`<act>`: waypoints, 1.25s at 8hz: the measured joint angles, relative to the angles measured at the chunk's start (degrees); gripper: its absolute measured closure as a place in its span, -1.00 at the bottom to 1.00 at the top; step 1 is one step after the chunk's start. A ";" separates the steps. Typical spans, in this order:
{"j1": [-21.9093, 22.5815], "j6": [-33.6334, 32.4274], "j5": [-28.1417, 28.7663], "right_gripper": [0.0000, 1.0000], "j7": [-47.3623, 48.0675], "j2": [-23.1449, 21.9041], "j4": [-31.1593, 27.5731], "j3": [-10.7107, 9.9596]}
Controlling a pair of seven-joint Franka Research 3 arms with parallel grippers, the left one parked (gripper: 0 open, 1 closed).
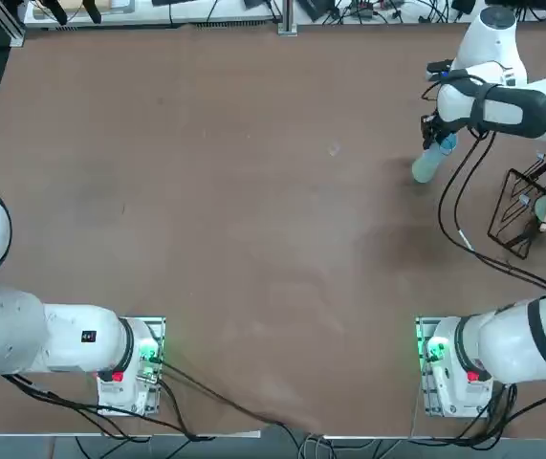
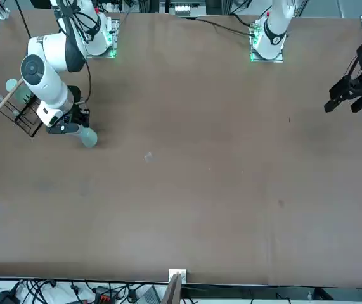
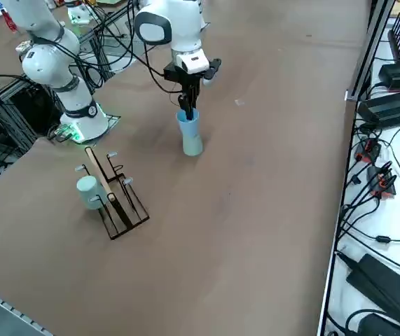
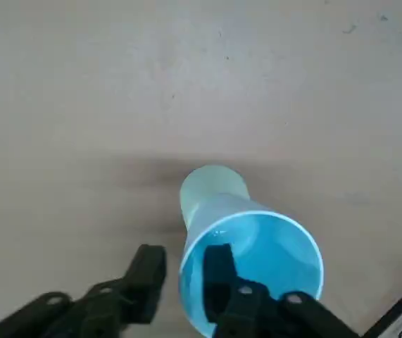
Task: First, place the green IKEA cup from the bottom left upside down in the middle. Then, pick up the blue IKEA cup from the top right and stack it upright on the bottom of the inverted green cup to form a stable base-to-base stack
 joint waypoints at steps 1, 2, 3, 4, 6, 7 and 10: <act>0.00 0.00 0.00 -0.21 0.32 0.01 0.00 0.00; 0.00 0.00 -0.01 -0.56 0.40 0.00 0.00 0.00; 0.00 0.03 -0.01 -0.97 0.42 -0.06 0.01 0.00; 0.00 0.04 -0.02 -1.00 0.42 -0.25 0.15 0.00; -0.01 -1.38 -0.06 -1.00 0.42 -1.02 1.82 -0.03; -0.04 -3.66 -0.09 -1.00 0.42 -1.35 3.97 -0.08; -0.54 -13.96 -0.19 -1.00 0.42 -1.73 15.13 -0.57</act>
